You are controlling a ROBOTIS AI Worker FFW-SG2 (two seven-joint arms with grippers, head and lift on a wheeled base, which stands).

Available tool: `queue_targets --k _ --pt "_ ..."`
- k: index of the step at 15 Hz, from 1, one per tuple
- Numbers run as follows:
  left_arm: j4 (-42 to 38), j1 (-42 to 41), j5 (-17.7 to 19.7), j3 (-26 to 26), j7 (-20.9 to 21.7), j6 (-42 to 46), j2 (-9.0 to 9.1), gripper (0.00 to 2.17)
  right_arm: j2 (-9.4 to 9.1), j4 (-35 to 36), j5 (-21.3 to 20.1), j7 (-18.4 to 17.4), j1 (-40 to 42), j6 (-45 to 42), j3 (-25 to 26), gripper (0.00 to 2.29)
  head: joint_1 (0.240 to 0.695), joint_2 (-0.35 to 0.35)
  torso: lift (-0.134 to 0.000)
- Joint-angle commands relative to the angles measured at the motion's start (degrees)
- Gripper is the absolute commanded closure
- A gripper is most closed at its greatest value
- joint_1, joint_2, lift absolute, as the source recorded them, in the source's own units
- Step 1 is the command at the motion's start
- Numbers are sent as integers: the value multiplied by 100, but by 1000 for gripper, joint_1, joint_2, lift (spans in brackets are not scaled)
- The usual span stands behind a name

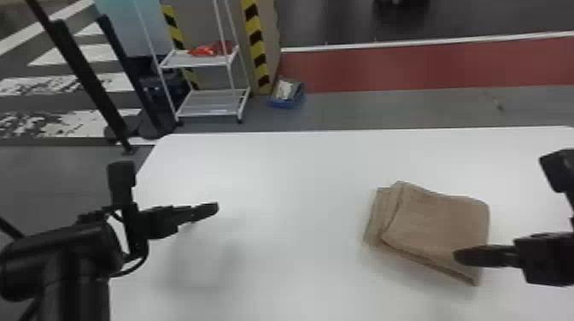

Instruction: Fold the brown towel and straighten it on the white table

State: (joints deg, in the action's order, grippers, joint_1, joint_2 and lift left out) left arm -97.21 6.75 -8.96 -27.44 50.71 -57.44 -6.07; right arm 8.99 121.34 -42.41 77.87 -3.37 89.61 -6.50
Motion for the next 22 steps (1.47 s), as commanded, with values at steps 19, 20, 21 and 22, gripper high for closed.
queue_targets --k 19,20,21,22 --pt "26 -34 -1 11 70 53 0 70 -108 -1957 -848 45 -1227 47 8 2047 695 169 -124" --pt "26 -34 -1 19 70 53 0 70 -126 -2141 -822 45 -1332 47 52 2047 695 155 -124" --pt "26 -34 -1 19 70 53 0 70 -178 -2299 -813 45 -1420 47 122 2047 695 149 -124" --pt "26 -34 -1 19 70 53 0 70 -222 -2502 -813 45 -1517 47 175 2047 695 144 -124"
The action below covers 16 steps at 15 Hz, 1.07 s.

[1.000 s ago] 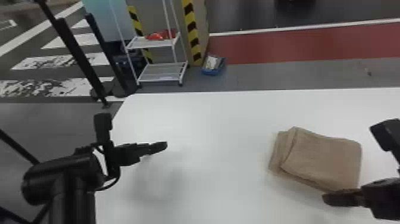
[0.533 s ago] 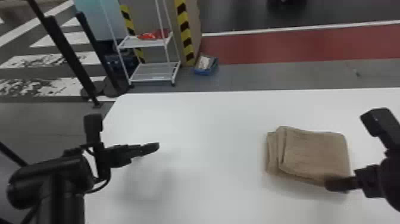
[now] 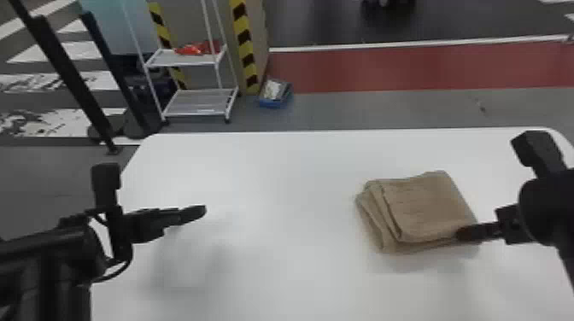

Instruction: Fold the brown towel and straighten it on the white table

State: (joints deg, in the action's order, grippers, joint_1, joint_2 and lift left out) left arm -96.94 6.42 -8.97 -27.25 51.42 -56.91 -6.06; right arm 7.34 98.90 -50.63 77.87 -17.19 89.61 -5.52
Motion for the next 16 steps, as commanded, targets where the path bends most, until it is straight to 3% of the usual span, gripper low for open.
queue_targets --k 1,5,14,16 --pt "0 0 0 0 0 0 0 70 -75 -442 62 45 -232 47 139 2047 695 142 -124" --pt "0 8 0 -17 0 17 0 70 -268 -688 466 -18 -478 47 552 2047 695 141 -124" --pt "8 8 -9 -17 -9 88 0 70 -374 -1224 1336 -1854 -812 47 710 2047 695 127 -124" --pt "17 8 0 -17 -9 88 0 70 -409 -1312 1723 -2320 -838 47 860 2047 695 122 -124"
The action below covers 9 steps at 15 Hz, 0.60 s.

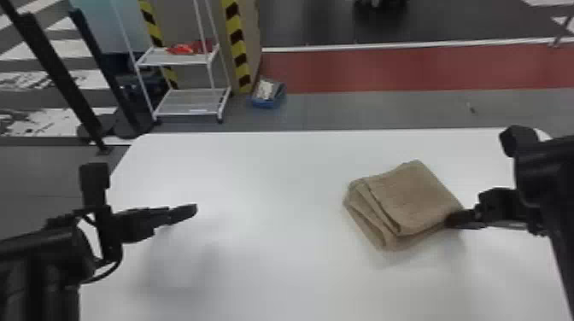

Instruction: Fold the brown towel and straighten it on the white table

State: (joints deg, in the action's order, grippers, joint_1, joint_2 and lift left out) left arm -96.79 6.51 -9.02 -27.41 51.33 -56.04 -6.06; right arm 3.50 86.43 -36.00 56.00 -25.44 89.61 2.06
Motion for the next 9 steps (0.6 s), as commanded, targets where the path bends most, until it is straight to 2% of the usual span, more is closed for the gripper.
queue_targets --k 1,4,6,9 --pt "3 0 5 -1 0 0 0 70 -24 -64 480 -318 -14 47 181 2047 695 117 -124" --pt "3 0 -3 -19 0 0 -9 70 -24 23 1007 -679 -5 47 339 2047 695 120 -124" --pt "38 0 5 -19 0 17 -18 70 -24 23 1288 -1065 -5 47 366 2047 695 124 -124" --pt "73 0 -3 -19 0 70 -35 70 -24 32 1745 -1267 4 47 489 2047 695 127 -124"
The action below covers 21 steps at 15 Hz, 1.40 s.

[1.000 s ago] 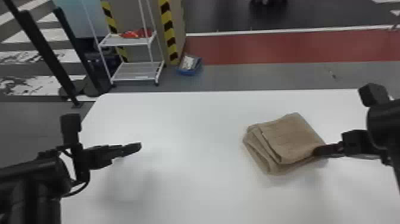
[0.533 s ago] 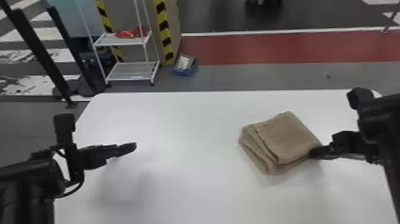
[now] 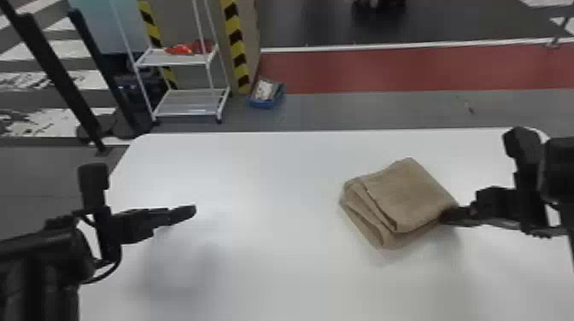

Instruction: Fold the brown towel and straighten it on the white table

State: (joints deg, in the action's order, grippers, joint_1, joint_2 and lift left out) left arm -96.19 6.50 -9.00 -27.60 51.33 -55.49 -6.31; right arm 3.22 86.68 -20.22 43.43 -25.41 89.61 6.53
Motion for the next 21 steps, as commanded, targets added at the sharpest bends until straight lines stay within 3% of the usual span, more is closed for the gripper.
queue_targets --k 1,8,11,13,14,15,16,19,21 --pt "12 9 4 0 -9 15 -19 70 -6 42 168 -10 -8 47 50 2047 695 130 -124" --pt "56 44 -5 0 0 33 -28 70 21 587 238 96 18 47 76 2044 695 143 -124" --pt "47 44 -5 0 18 33 -28 70 91 1211 53 570 71 47 23 2027 695 141 -124" --pt "56 44 -5 0 18 33 -37 70 126 1571 -351 1229 89 47 -82 1727 695 144 -124" --pt "56 53 -5 9 9 33 -37 70 126 1756 -500 1590 115 47 -117 1204 695 147 -124" --pt "65 61 -5 26 9 33 -37 70 126 1975 -483 1730 168 47 -144 316 695 150 -124" --pt "82 70 -5 35 9 33 -37 70 117 2107 -456 1730 221 47 -240 -2 695 155 -124" --pt "91 70 -23 44 18 33 -37 70 82 2046 -694 1722 194 47 -1119 -1 695 171 -124" --pt "91 70 -23 35 18 33 -37 70 -85 1606 -1036 1660 115 47 -1752 33 695 208 -124"
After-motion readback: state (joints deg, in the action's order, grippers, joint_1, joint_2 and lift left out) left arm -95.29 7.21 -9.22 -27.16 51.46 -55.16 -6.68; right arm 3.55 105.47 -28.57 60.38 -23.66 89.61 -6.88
